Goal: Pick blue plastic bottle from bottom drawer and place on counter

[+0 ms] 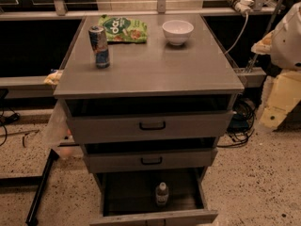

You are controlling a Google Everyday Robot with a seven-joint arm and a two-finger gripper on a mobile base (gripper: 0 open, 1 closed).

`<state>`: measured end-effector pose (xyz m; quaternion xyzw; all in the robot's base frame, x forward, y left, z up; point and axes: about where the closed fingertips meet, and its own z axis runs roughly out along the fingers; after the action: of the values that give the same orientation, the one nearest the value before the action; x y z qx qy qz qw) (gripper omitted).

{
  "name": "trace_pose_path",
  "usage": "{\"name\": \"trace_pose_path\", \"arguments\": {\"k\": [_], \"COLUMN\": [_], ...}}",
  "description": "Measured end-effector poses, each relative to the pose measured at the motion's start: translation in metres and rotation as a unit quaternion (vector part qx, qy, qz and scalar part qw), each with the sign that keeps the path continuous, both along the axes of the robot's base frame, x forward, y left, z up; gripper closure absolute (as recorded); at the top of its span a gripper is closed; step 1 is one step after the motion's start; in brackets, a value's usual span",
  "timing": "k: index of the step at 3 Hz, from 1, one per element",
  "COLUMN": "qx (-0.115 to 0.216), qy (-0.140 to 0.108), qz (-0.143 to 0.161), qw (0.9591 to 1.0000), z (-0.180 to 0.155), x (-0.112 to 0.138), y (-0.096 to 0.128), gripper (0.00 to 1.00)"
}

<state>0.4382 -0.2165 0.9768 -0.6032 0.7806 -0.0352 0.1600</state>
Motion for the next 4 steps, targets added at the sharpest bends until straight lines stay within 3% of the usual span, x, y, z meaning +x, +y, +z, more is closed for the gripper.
{"name": "trace_pose_path", "arguments": {"k": [1, 2, 3, 4], "qx": [0.0, 0.015, 0.057, 0.101], "qy": [0.0, 0.004, 0.014, 0.045], "qz": [0.0, 0.003, 0.008, 0.023], "qw": [1.0, 0.9999, 0.9983, 0.9936], "z": [0.0, -0.026, -0.084, -0.174], "x": [0.0, -0.004, -0.014, -0.02], "y": [0.0, 0.006, 0.026, 0.056], "gripper": [0.0, 0.19, 0.42, 0.65]}}
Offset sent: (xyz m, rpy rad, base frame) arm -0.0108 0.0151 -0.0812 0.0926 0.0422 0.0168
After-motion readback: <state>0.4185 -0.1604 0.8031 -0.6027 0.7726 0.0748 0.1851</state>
